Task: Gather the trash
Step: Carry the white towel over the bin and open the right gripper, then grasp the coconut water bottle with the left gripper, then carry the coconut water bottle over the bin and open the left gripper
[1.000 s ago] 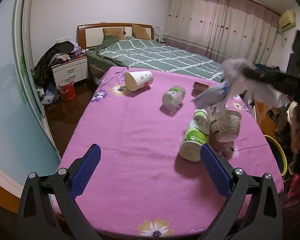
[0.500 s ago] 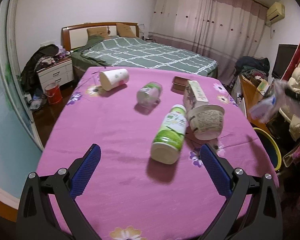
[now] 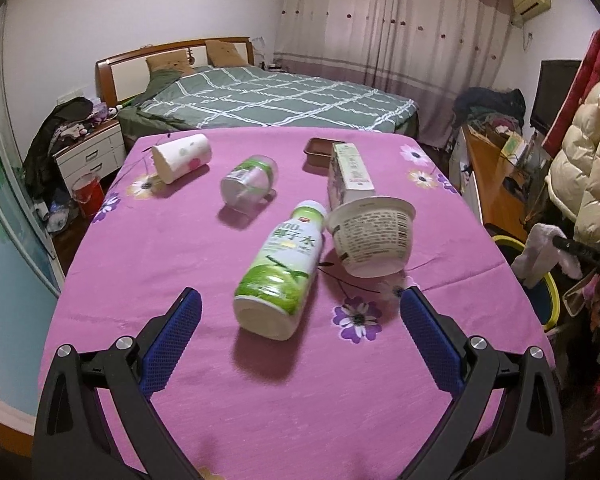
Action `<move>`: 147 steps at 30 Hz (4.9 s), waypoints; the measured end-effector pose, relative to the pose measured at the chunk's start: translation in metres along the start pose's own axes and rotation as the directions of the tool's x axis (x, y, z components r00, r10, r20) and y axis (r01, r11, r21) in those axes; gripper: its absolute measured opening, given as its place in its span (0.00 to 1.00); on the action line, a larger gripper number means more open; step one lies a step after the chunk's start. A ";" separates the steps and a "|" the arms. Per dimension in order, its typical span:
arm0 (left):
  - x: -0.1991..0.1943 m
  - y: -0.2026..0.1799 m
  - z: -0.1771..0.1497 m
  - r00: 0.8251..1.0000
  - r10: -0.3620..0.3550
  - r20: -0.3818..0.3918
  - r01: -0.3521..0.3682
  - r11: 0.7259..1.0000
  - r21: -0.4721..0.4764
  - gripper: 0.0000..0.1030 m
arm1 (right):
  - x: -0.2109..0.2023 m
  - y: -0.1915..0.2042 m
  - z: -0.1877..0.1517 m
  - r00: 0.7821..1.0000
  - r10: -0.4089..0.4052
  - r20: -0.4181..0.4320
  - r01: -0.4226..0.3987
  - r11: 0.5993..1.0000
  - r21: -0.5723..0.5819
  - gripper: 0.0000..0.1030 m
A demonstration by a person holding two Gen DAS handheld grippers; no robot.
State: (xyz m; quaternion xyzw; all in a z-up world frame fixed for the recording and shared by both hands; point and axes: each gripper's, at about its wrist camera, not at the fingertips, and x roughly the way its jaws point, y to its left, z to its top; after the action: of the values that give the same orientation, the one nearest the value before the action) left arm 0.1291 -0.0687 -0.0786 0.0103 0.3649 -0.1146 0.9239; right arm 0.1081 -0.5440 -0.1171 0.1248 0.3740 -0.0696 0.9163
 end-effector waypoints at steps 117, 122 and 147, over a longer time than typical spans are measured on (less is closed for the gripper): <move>0.076 0.026 0.000 0.996 -0.032 -0.085 0.045 0.986 0.163 0.53 | 0.011 0.038 0.009 0.993 0.076 -0.091 -0.084 0.992 -0.089 0.51; 0.037 0.018 0.021 1.000 -0.020 -0.001 0.020 0.978 0.208 0.51 | 0.006 0.037 0.008 0.993 0.087 -0.080 -0.094 0.992 -0.084 0.51; -0.059 -0.107 0.075 0.973 -0.221 0.071 0.183 0.917 0.355 0.50 | -0.039 -0.023 -0.027 0.996 0.088 0.000 -0.088 0.996 0.016 0.51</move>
State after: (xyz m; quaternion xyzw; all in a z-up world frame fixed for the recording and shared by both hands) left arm 0.1141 -0.1686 0.0236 0.1287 0.2867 -0.2723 0.9094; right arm 0.0577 -0.5567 -0.1122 0.1487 0.3679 -0.0319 0.9173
